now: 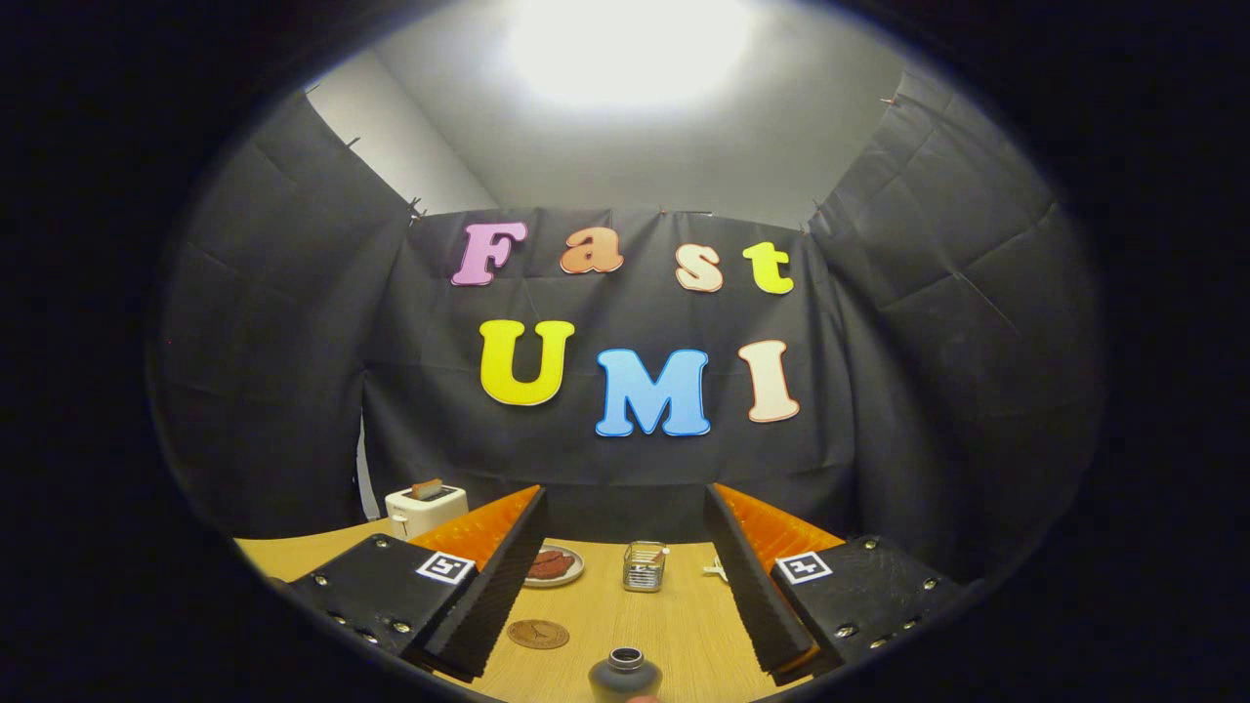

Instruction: Take the bottle from table, then pour the juice into the cup, finally place the bottle on the coaster

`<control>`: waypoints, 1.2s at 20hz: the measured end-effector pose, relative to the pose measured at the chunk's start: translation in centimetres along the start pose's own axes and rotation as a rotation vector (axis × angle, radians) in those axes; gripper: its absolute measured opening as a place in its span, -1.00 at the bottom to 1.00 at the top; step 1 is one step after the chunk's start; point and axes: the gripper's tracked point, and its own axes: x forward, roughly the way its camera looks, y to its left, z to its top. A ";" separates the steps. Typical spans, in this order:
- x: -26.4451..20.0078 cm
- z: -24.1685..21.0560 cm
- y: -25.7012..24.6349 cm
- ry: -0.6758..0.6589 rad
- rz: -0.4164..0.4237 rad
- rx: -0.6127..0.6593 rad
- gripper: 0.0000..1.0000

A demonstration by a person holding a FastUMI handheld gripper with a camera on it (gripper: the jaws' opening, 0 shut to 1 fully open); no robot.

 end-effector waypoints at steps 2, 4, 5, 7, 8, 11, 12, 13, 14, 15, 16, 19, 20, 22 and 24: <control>0.0 -0.7 -0.1 0.004 0.008 0.006 0.93; 0.1 -1.6 -0.4 0.017 0.015 0.020 0.93; 0.2 -2.1 -0.4 0.023 0.023 0.024 0.93; 0.2 -3.0 -0.7 0.032 0.041 0.024 0.93; 0.2 -3.5 -0.7 0.036 0.052 0.024 0.93; 0.3 -5.5 -1.0 0.058 0.078 0.037 0.93; 0.3 -6.2 -1.0 0.069 0.085 0.044 0.93; 0.4 -7.0 -1.0 0.081 0.093 0.052 0.93; 0.4 -7.7 -1.0 0.092 0.101 0.057 0.93; 0.5 -8.5 -1.1 0.103 0.105 0.059 0.93; 0.6 -9.2 -1.2 0.115 0.110 0.056 0.93; 0.7 -11.4 -1.0 0.153 0.133 0.051 0.94; 0.6 -12.1 -0.8 0.166 0.144 0.054 0.93; 0.4 -13.4 -0.6 0.194 0.160 0.055 0.93; 0.1 -14.7 -0.2 0.219 0.173 0.058 0.94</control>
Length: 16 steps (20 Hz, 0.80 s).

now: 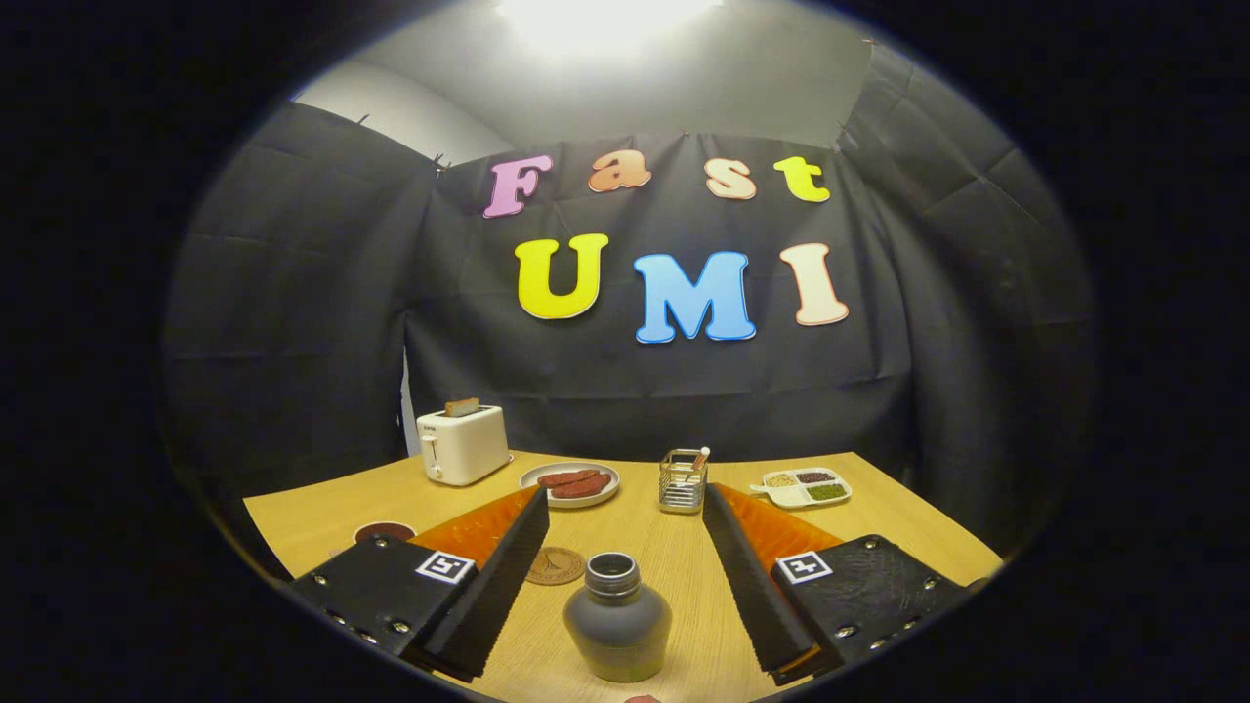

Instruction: Take the bottle from table, then pour the juice into the cup, finally place the bottle on the coaster

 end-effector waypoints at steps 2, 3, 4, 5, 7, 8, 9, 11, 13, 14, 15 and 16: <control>0.0 -1.3 0.0 0.026 0.006 0.001 0.93; 0.1 -2.0 0.0 0.040 0.008 0.001 0.93; 0.1 -2.6 -0.1 0.055 0.009 0.002 0.94; 0.1 -3.4 -0.1 0.072 0.011 0.006 0.94; 0.2 -4.6 -0.1 0.102 0.013 0.016 0.94; 0.2 -5.1 -0.1 0.116 0.014 0.020 0.94; 0.3 -5.8 -0.1 0.129 0.014 0.023 0.94; 0.3 -6.8 -0.3 0.151 0.010 0.021 0.94; 0.2 -7.9 -0.2 0.173 0.017 0.023 0.94; 0.1 -8.5 -0.2 0.186 0.018 0.021 0.94; 0.0 -9.1 -0.2 0.200 0.016 0.023 0.94; -0.1 -9.6 -0.2 0.214 0.014 0.024 0.94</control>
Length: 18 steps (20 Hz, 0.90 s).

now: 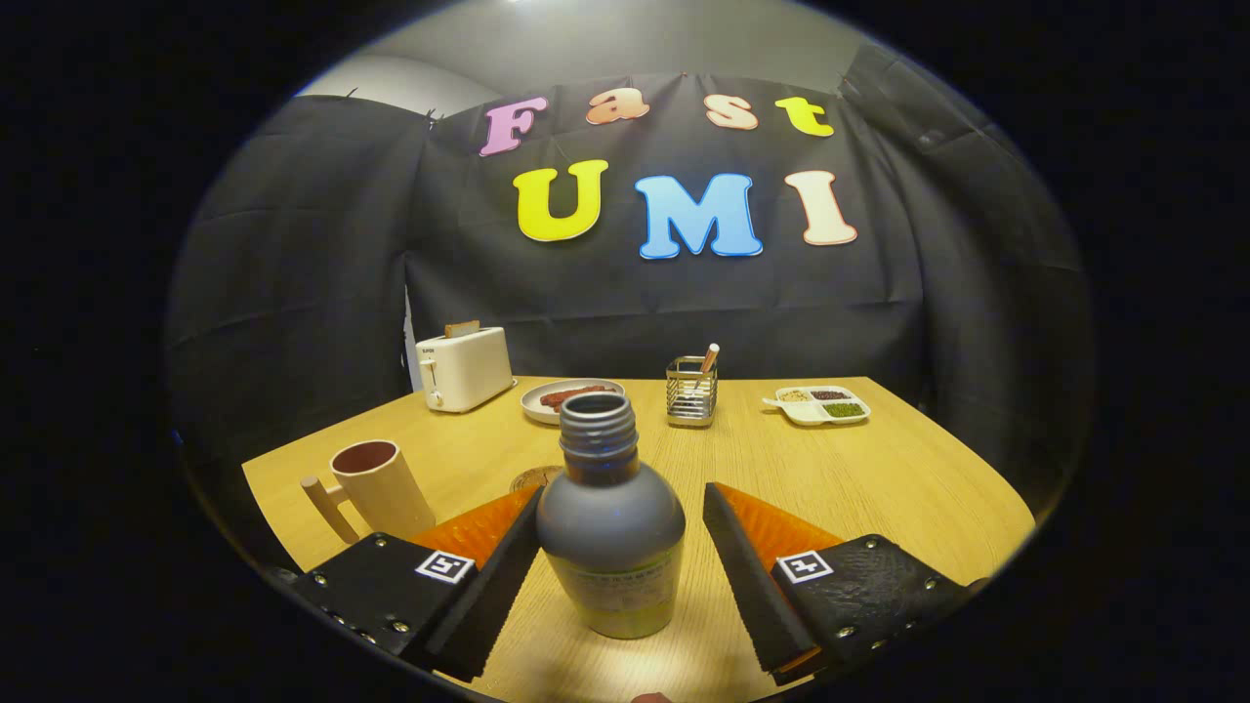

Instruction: Take the bottle from table, then pour the juice into the cup, finally place the bottle on the coaster

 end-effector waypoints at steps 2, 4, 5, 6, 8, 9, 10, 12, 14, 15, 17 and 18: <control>0.1 -0.9 0.2 0.025 0.002 -0.003 0.94; 0.1 -1.7 0.3 0.044 0.004 -0.011 0.94; 0.1 -2.1 0.4 0.050 0.004 -0.015 0.94; 0.0 -2.4 0.4 0.059 0.002 -0.016 0.94; 0.2 -3.1 0.3 0.076 -0.001 -0.018 0.94; 0.3 -3.6 0.4 0.087 -0.002 -0.020 0.94; 0.3 -4.0 0.4 0.099 -0.003 -0.023 0.94; 0.3 -4.8 0.3 0.120 -0.006 -0.029 0.95; 0.3 -5.4 0.5 0.135 -0.007 -0.029 0.94; 0.5 -5.5 0.6 0.136 -0.005 -0.030 0.95; 0.6 -5.5 0.6 0.138 -0.003 -0.035 0.80; 0.7 -5.5 0.6 0.142 -0.004 -0.036 0.62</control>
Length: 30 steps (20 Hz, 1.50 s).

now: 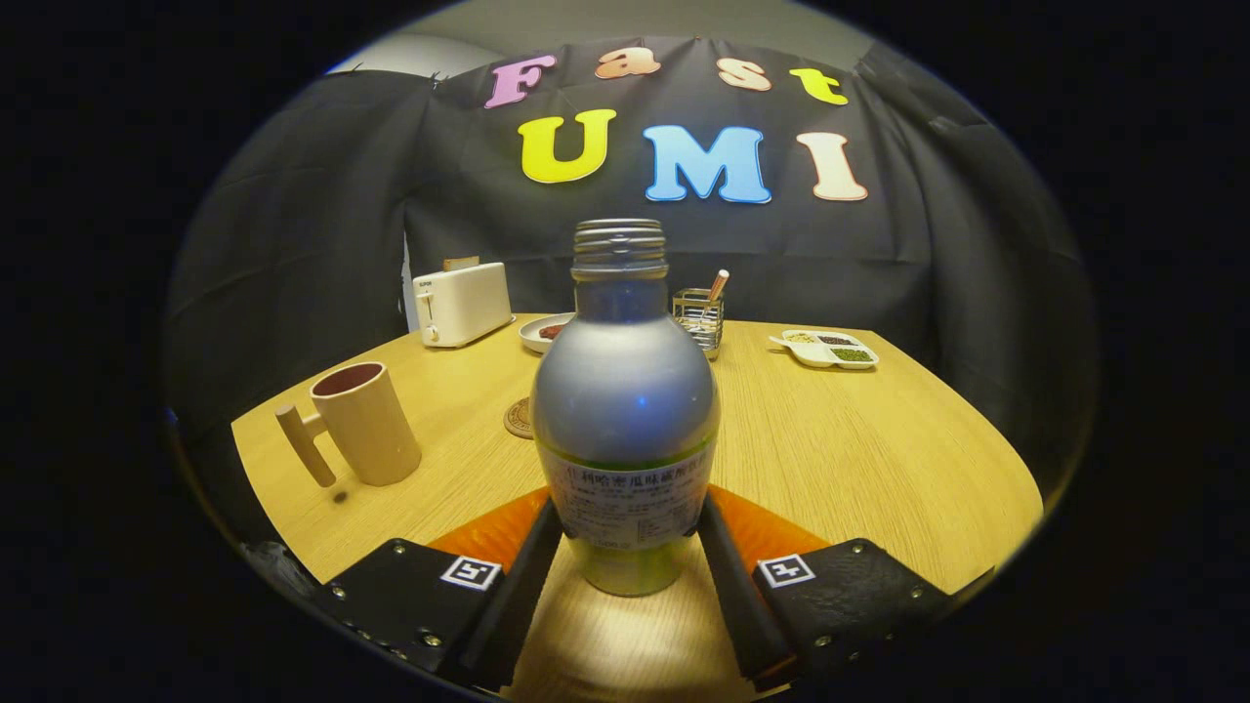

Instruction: Take the bottle from table, then pour the juice into the cup, finally place the bottle on the coaster

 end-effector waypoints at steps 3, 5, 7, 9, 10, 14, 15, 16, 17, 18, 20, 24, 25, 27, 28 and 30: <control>0.0 0.0 0.0 0.005 -0.008 -0.007 0.58; 0.2 0.1 0.1 0.020 -0.013 -0.020 0.53; 0.4 0.3 0.7 0.036 -0.001 -0.044 0.45; 0.4 0.8 0.9 0.042 -0.005 -0.087 0.45; 0.5 1.1 1.1 0.043 -0.006 -0.110 0.45; 0.9 2.5 1.5 0.048 -0.024 -0.213 0.45; 1.2 2.7 1.4 0.055 -0.033 -0.245 0.45; 1.3 2.9 1.5 0.063 -0.040 -0.274 0.45; 1.4 3.2 1.7 0.064 -0.045 -0.296 0.45; 1.5 3.5 1.8 0.066 -0.050 -0.317 0.45; 1.8 4.1 2.2 0.072 -0.061 -0.360 0.45; 2.2 5.1 3.1 0.081 -0.094 -0.460 0.45; 2.2 5.4 3.3 0.083 -0.100 -0.488 0.45; 2.4 5.8 3.8 0.085 -0.109 -0.531 0.45; 2.4 6.0 4.0 0.089 -0.115 -0.554 0.45; 2.3 6.2 4.3 0.097 -0.137 -0.625 0.45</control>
